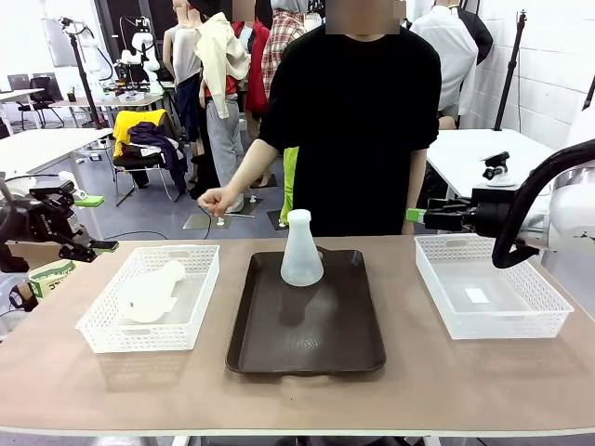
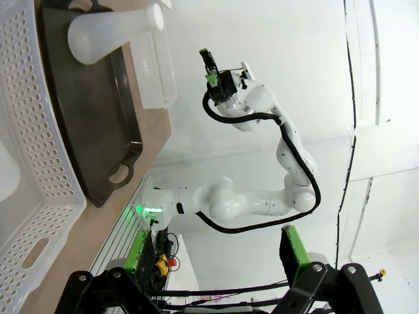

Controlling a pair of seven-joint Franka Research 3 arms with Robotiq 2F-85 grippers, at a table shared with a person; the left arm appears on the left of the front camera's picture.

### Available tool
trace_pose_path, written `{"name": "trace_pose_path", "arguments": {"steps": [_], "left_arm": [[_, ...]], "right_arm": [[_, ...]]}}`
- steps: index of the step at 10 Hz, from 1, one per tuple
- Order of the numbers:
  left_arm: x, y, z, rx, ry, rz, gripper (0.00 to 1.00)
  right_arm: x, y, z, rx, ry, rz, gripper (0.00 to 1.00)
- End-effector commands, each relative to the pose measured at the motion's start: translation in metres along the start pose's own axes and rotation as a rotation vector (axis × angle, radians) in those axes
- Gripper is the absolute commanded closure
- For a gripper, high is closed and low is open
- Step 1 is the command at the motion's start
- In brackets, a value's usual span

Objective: Prepare the laboratory tools.
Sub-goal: Pick up the Big flask that the person points to.

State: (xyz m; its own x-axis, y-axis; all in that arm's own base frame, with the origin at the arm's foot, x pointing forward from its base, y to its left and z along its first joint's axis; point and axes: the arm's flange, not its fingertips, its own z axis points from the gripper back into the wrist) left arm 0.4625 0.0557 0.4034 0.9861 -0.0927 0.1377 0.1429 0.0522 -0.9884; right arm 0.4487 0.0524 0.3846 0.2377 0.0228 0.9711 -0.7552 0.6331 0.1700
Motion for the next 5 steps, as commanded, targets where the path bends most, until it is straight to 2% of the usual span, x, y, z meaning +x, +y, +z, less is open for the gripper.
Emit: {"name": "trace_pose_path", "arguments": {"steps": [1,5], "left_arm": [[0.0004,-0.0019,-0.0004,0.007,-0.005,-0.005,0.0],[0.0004,-0.0019,-0.0004,0.007,-0.005,-0.005,0.0]], "right_arm": [[0.0058,0.0025,0.0081,-0.039,0.015,0.008,0.0],[0.0058,0.0025,0.0081,-0.039,0.015,0.008,0.0]]}}
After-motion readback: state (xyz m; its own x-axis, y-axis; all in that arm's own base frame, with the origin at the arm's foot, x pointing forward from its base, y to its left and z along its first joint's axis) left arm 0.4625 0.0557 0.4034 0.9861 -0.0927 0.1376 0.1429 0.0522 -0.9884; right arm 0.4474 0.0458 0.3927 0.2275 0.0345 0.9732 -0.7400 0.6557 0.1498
